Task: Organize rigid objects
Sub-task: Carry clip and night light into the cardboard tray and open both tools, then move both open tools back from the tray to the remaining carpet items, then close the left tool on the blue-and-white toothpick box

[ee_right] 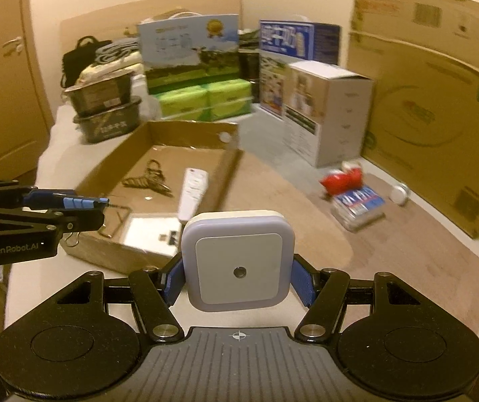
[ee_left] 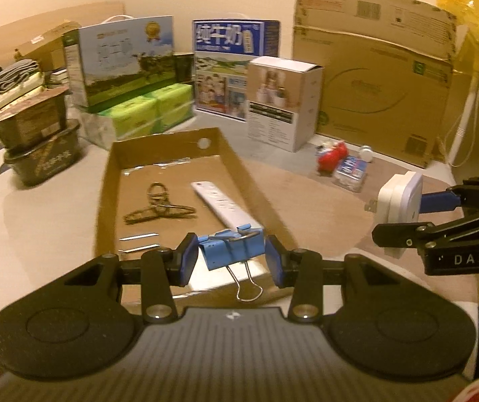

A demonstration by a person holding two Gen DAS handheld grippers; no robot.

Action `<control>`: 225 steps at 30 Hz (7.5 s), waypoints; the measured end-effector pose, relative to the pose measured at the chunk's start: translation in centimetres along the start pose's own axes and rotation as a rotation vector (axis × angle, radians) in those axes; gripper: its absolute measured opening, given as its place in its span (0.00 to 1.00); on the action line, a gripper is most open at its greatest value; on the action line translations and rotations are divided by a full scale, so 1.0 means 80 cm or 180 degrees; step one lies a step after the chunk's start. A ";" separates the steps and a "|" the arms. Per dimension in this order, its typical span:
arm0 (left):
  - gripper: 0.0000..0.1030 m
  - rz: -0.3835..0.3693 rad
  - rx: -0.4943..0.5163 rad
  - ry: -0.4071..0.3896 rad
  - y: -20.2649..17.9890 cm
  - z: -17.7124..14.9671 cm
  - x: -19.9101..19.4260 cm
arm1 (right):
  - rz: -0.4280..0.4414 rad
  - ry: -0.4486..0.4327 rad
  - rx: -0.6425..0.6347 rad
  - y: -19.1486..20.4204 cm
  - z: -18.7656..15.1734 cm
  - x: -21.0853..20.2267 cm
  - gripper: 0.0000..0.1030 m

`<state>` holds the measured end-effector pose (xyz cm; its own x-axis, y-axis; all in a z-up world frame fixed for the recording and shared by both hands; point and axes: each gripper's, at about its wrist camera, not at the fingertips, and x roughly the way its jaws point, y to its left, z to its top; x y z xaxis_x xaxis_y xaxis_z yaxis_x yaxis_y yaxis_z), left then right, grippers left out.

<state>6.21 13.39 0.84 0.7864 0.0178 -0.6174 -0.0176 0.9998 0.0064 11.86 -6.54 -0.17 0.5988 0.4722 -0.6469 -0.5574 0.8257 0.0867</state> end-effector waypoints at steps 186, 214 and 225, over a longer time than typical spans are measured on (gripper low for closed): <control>0.75 -0.0789 0.0587 0.0329 -0.239 0.090 0.308 | -0.0466 0.0054 0.0421 -0.338 -0.029 0.087 0.72; 0.55 -0.0497 0.0432 0.0443 -0.255 0.062 0.320 | -0.0403 0.0058 0.0379 -0.372 -0.014 0.148 0.71; 0.54 -0.0232 0.0062 0.0392 -0.226 0.042 0.293 | -0.0322 0.0066 0.0298 -0.348 -0.004 0.163 0.71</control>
<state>27.04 -4.29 -11.13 0.7034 -0.0544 -0.7087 0.0495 0.9984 -0.0275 35.01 -23.46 -11.28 0.6367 0.3794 -0.6713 -0.4381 0.8944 0.0900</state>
